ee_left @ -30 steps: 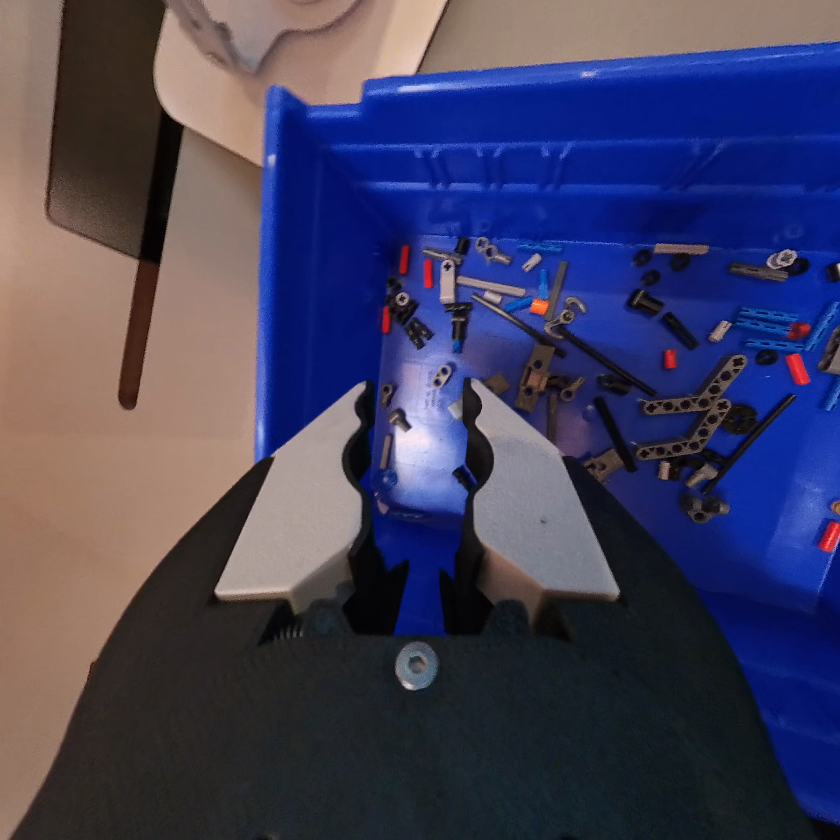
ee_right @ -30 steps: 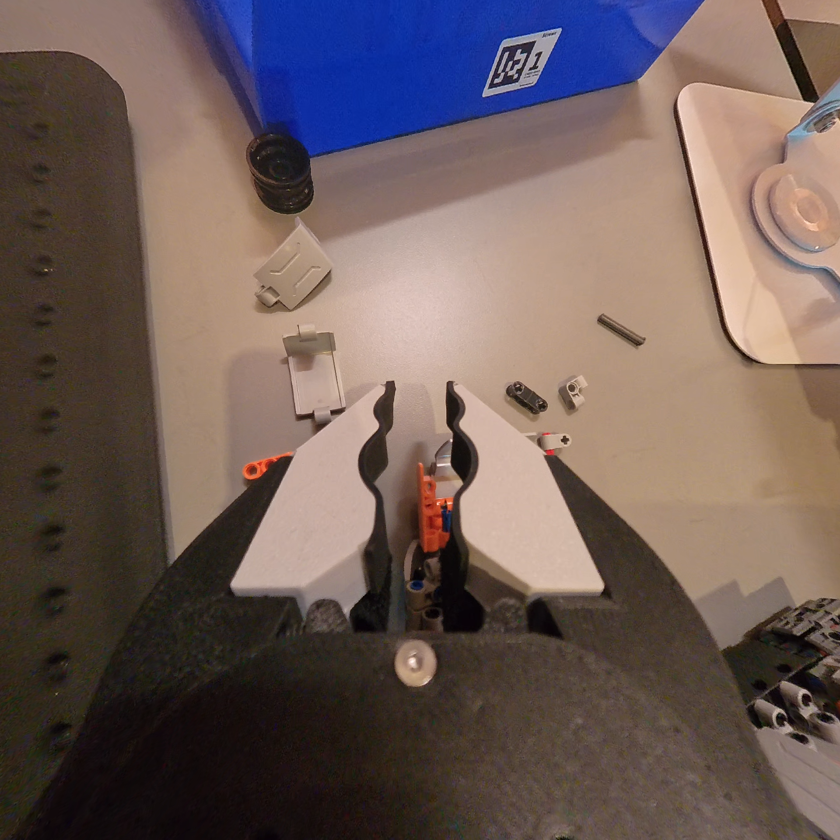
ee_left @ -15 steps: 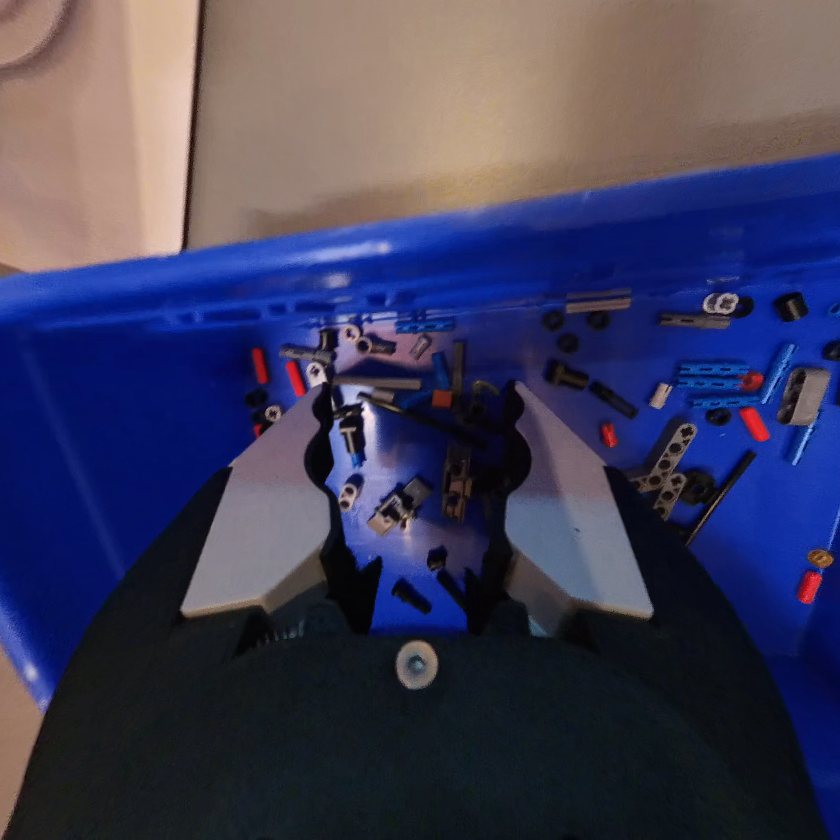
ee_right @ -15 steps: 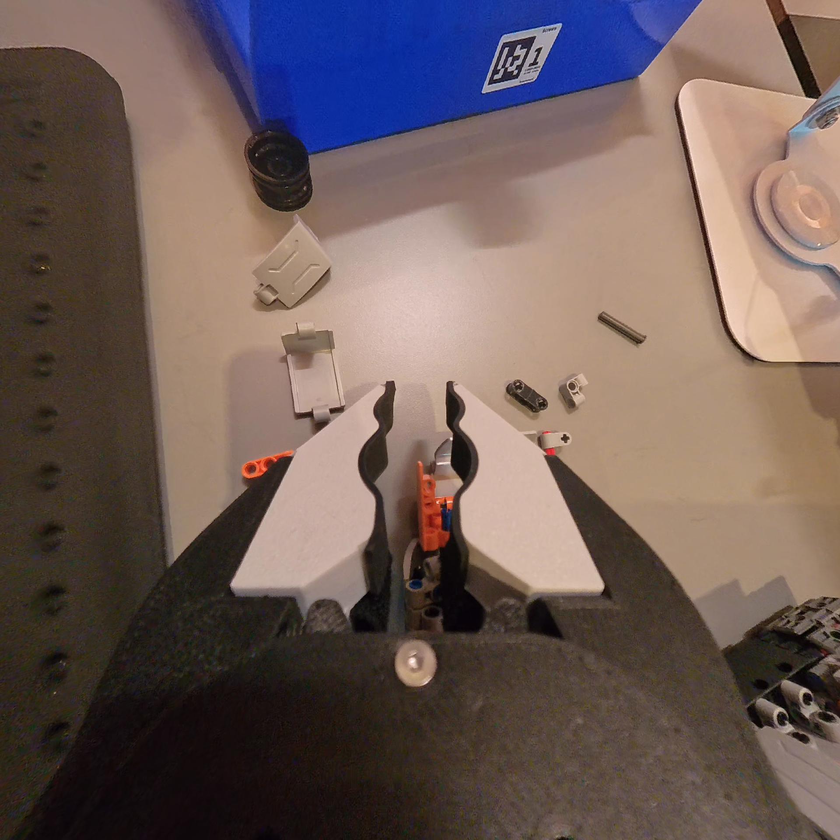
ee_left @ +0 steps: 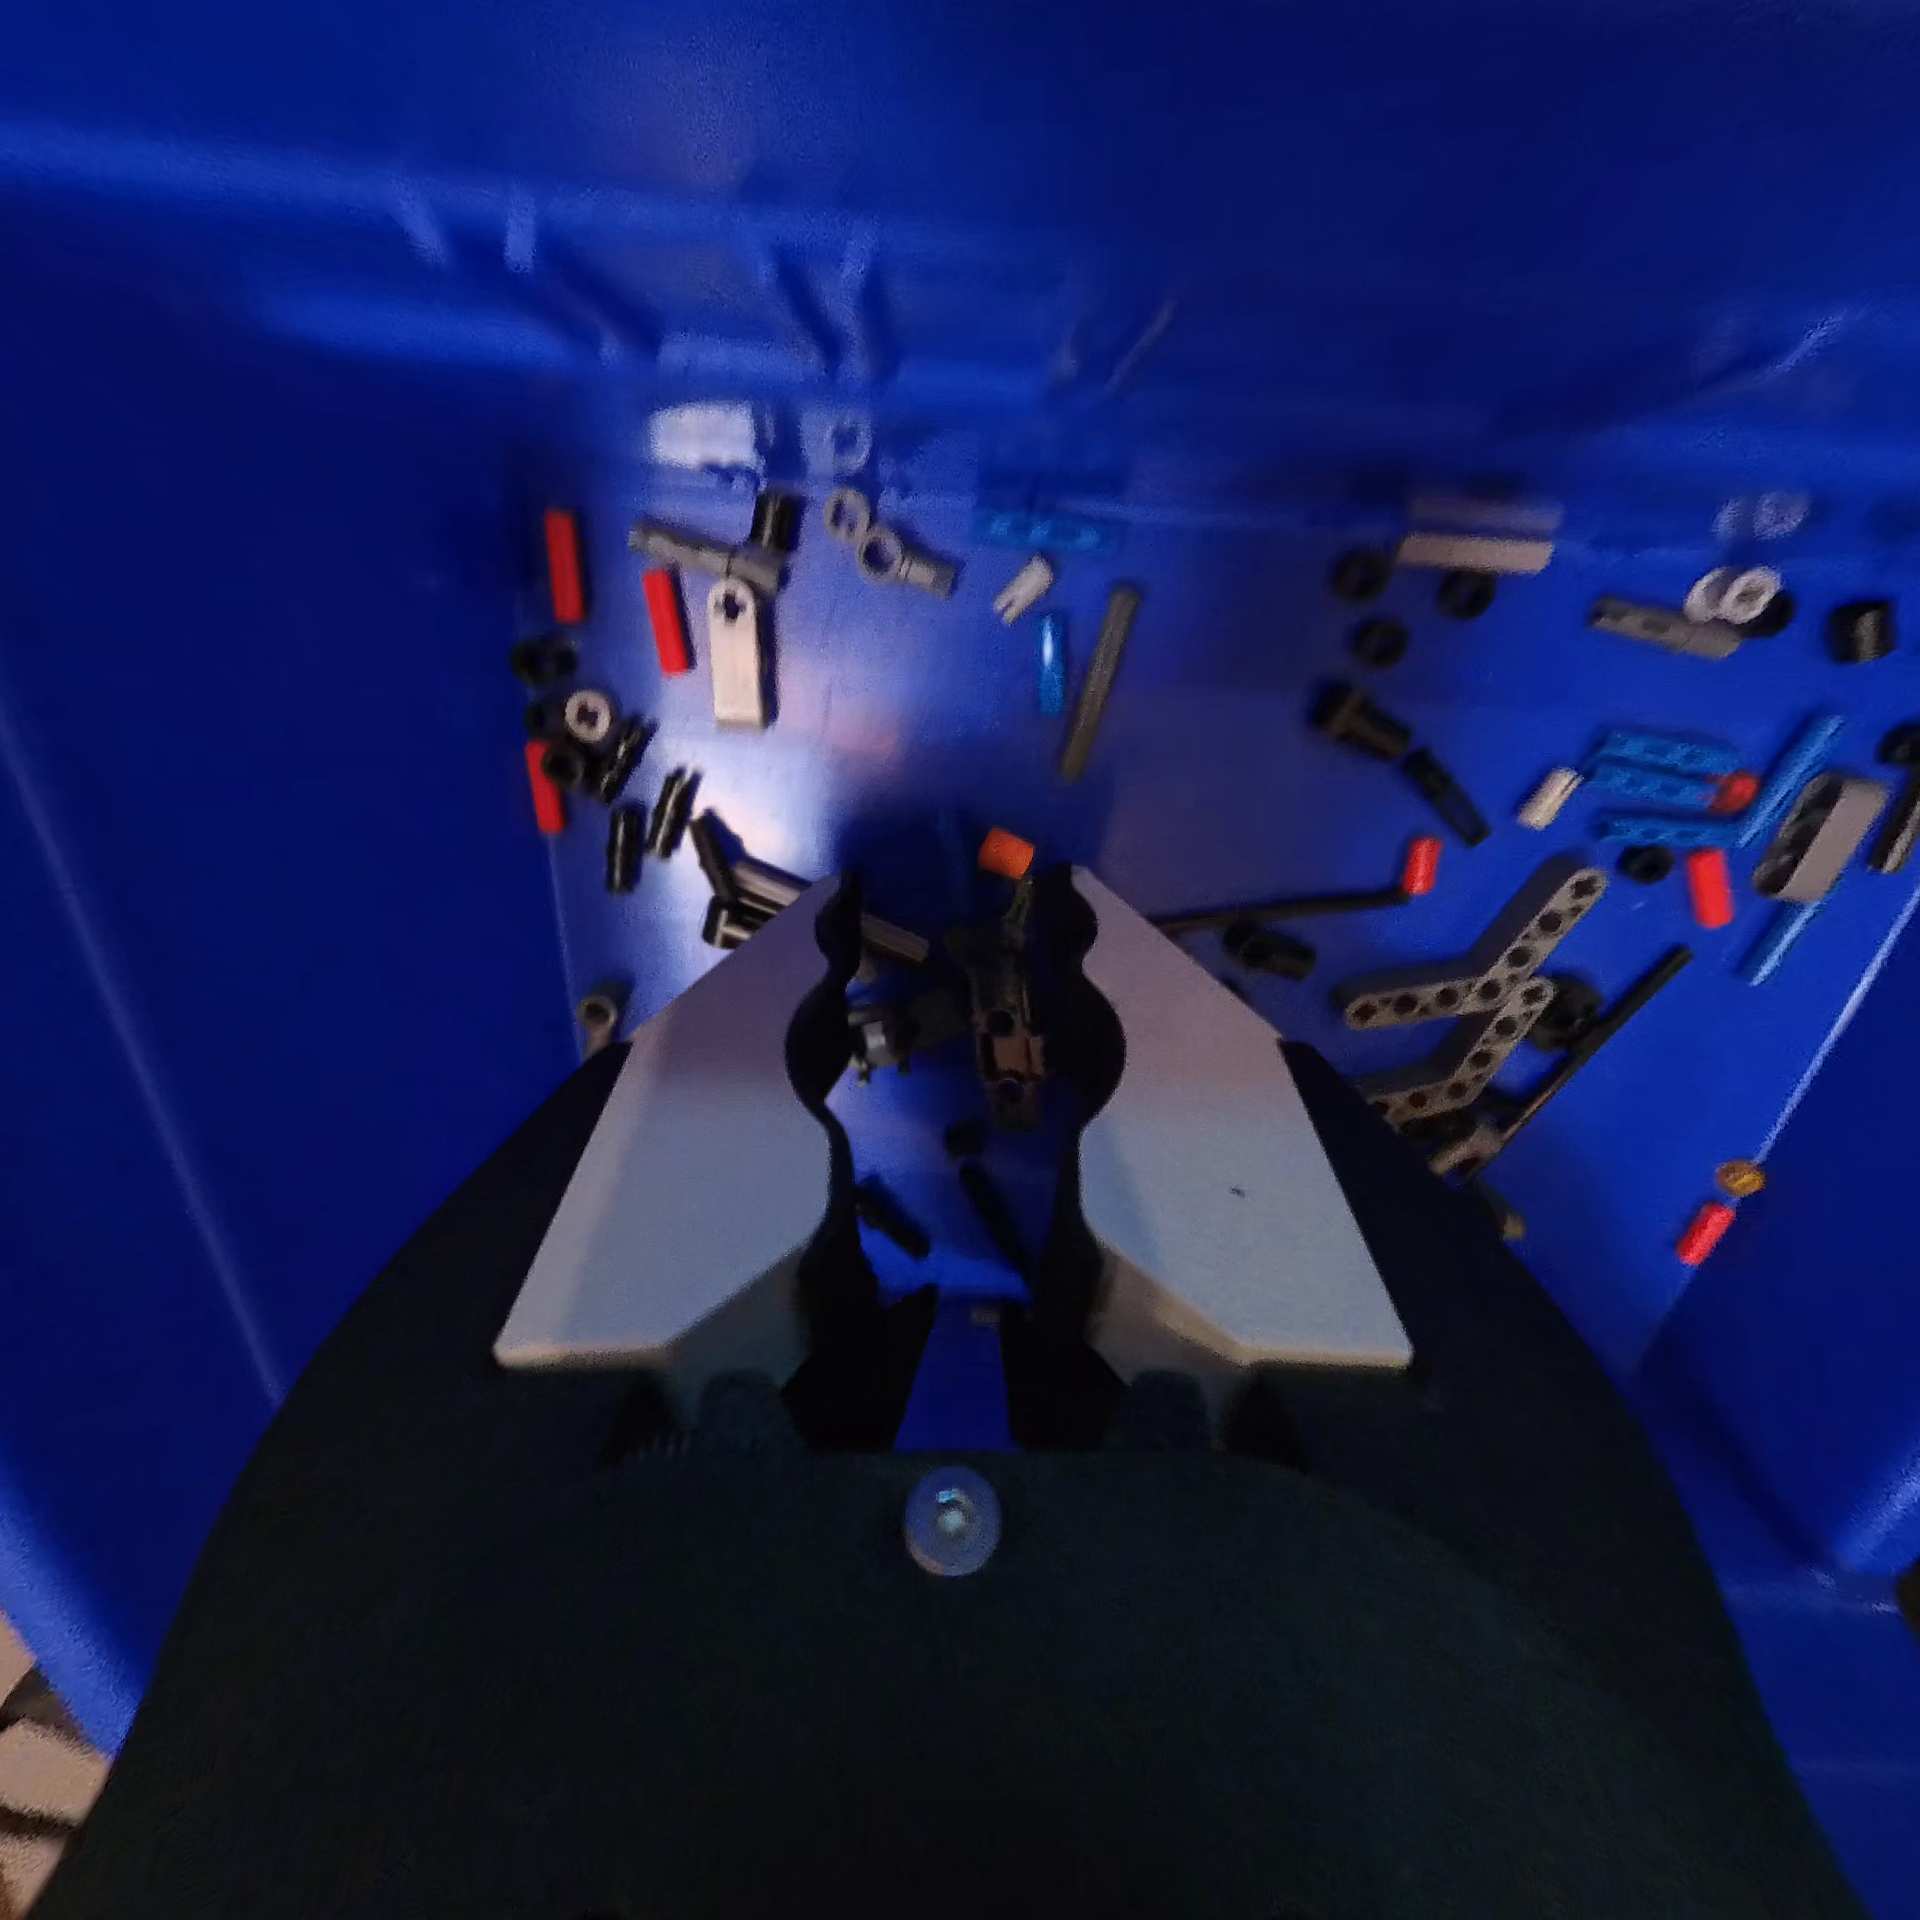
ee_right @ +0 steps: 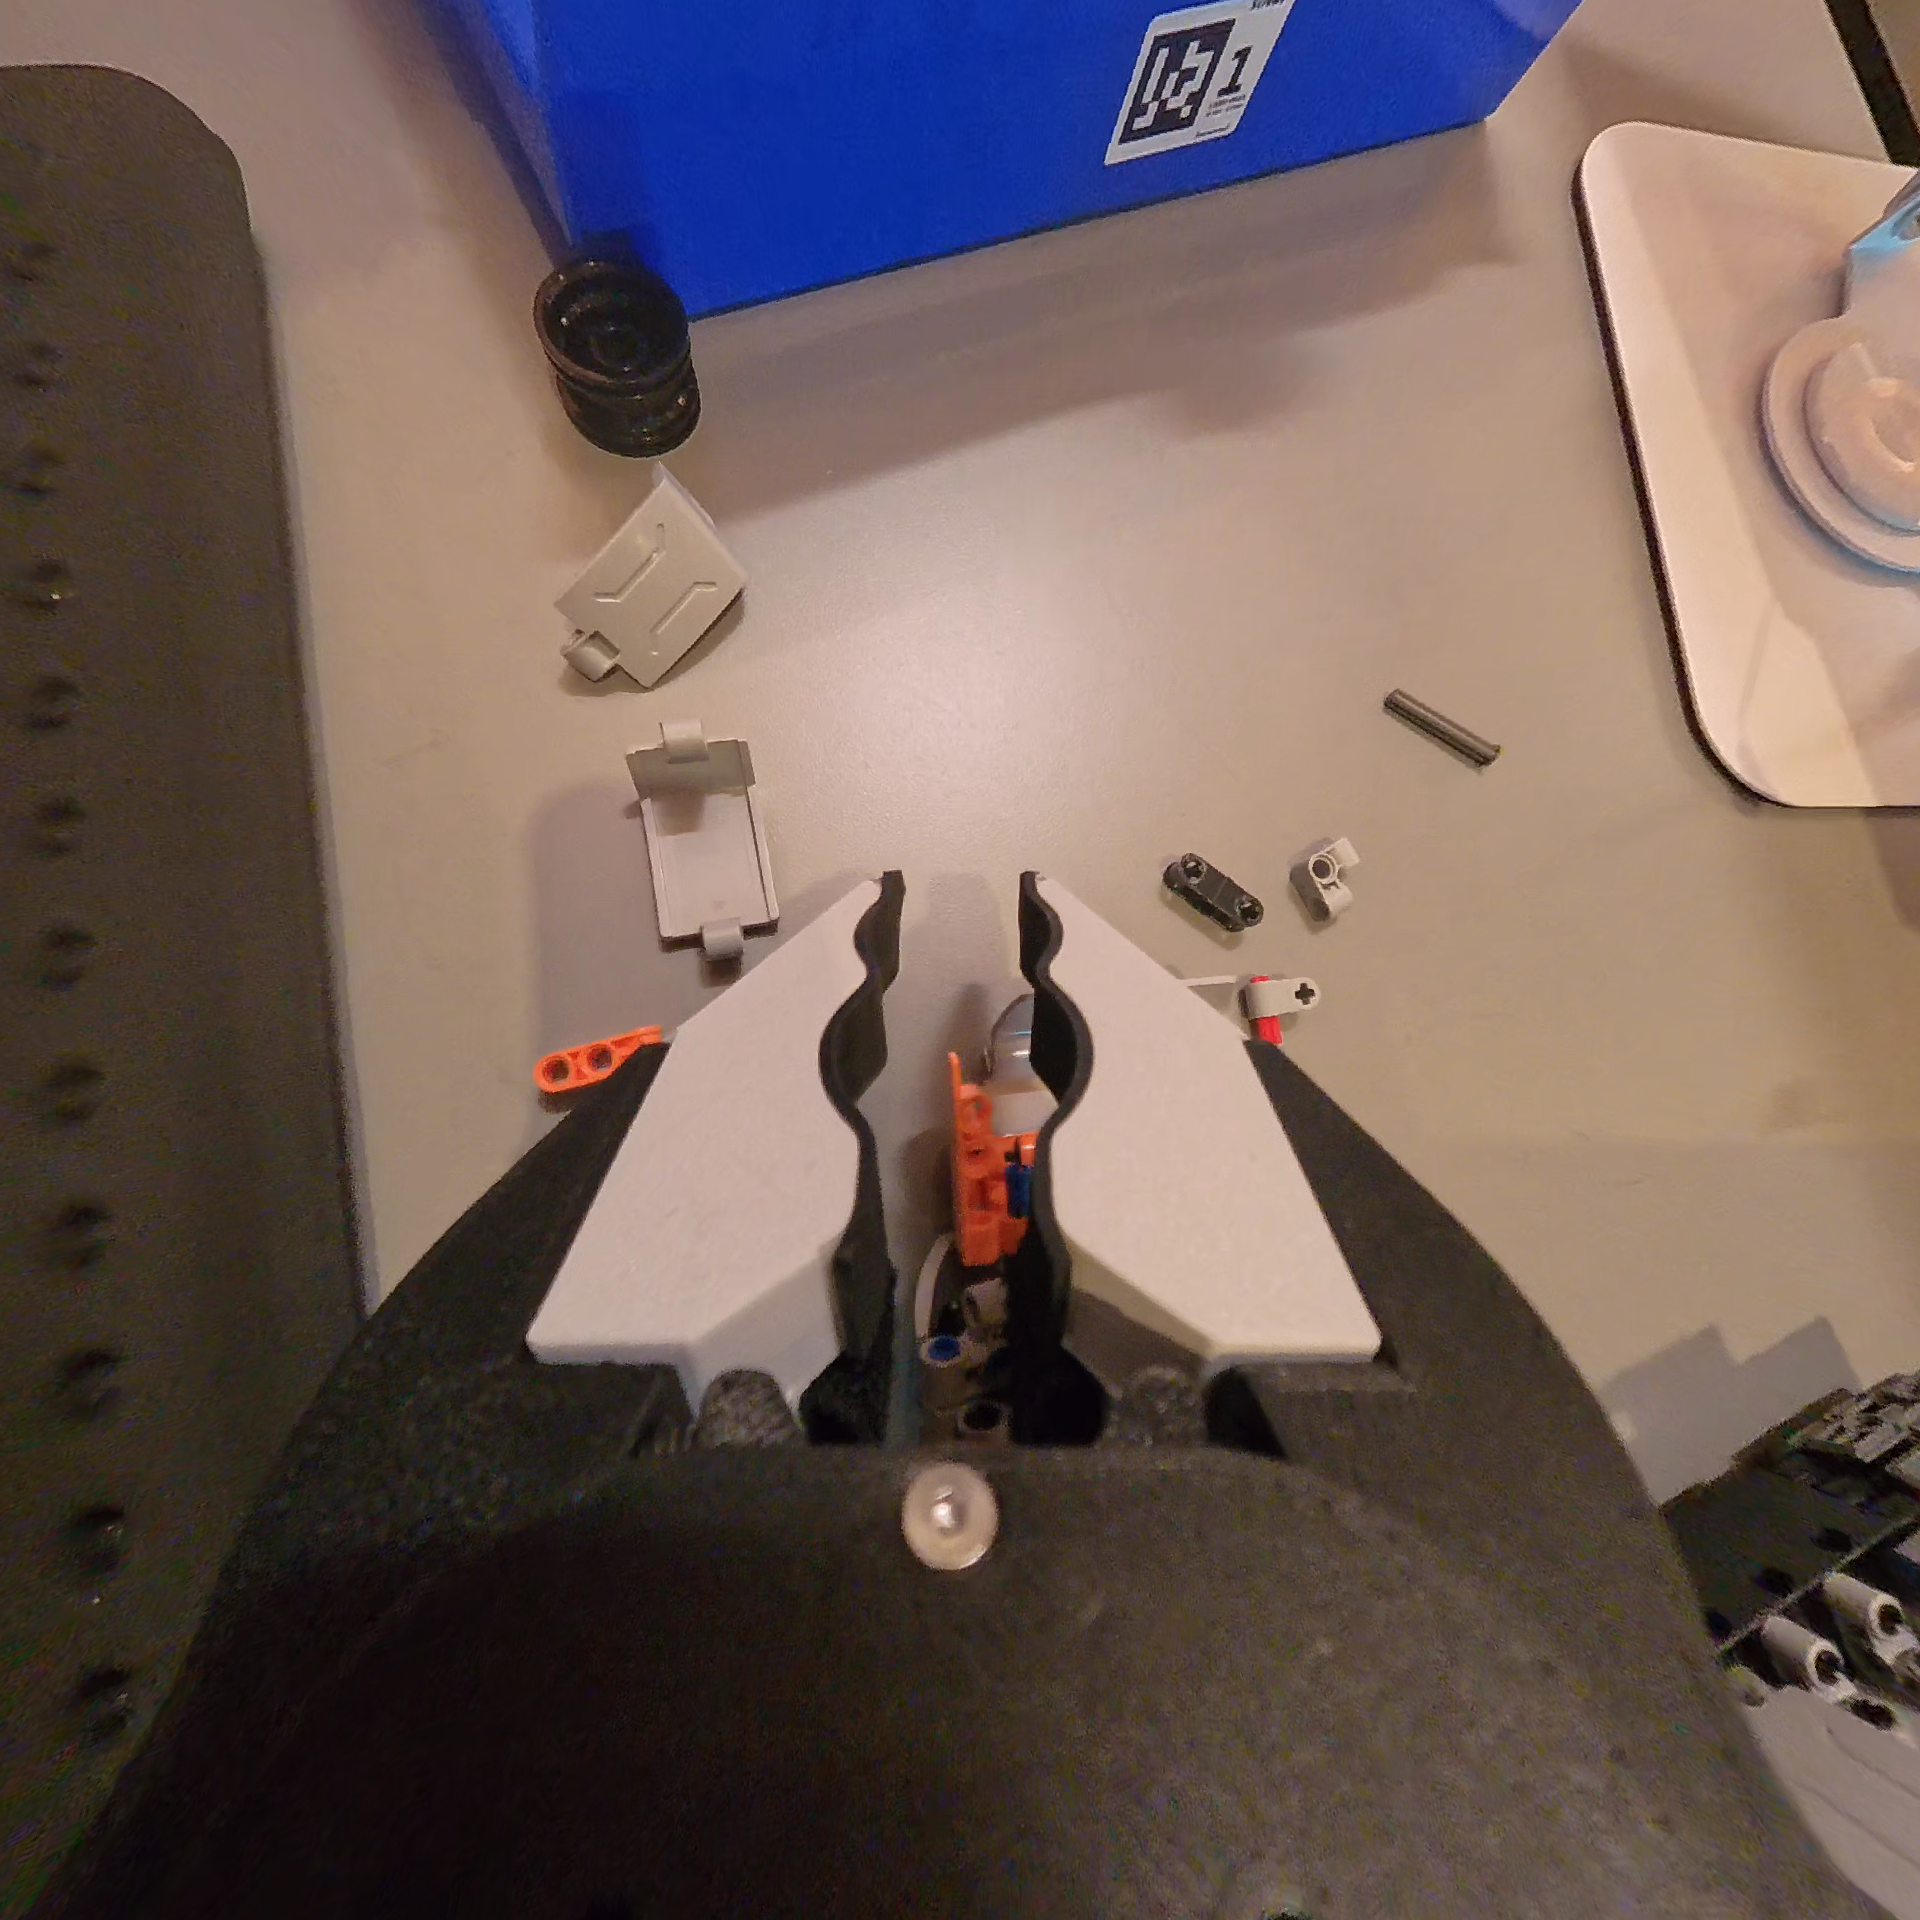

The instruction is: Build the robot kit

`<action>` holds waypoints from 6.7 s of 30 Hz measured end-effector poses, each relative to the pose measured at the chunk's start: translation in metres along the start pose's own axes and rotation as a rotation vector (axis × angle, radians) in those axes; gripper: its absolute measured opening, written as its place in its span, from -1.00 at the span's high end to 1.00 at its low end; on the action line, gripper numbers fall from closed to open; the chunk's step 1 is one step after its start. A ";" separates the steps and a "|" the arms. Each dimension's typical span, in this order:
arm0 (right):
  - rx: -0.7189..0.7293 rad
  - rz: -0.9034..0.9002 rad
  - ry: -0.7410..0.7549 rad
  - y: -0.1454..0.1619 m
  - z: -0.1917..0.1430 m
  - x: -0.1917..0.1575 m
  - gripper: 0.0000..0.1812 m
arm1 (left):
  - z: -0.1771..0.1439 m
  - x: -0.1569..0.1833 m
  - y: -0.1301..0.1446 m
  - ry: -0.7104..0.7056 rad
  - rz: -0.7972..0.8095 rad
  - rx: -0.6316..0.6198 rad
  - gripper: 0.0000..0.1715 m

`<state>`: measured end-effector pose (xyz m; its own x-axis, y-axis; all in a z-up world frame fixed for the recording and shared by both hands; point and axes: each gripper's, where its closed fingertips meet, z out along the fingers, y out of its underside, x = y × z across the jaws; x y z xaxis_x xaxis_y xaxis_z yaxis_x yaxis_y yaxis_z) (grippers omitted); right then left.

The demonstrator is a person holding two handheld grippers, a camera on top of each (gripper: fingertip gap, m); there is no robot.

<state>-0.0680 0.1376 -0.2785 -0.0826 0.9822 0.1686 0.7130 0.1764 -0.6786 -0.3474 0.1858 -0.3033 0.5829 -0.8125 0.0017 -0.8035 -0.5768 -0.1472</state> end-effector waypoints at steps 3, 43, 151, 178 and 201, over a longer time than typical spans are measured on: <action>0.024 -0.005 -0.001 -0.003 -0.001 0.001 0.79 | -0.005 -0.010 0.007 -0.044 0.004 0.009 0.55; 0.138 -0.034 0.092 -0.010 -0.002 0.026 0.92 | -0.064 -0.039 -0.009 -0.199 0.094 0.267 0.49; 0.250 0.298 0.739 0.064 -0.196 0.096 0.44 | -0.023 0.038 -0.013 -0.059 0.287 0.049 -0.16; 0.338 0.014 0.056 -0.112 -0.012 0.009 0.36 | -0.129 -0.076 0.014 -0.287 0.003 0.464 0.12; 0.292 0.058 -0.050 -0.094 0.020 -0.009 0.39 | -0.072 -0.073 0.022 -0.037 -0.142 0.394 0.92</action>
<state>-0.1486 0.1129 -0.2304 -0.0871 0.9918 0.0930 0.4880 0.1239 -0.8640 -0.4162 0.2263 -0.2356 0.6946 -0.7192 0.0146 -0.6111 -0.6007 -0.5155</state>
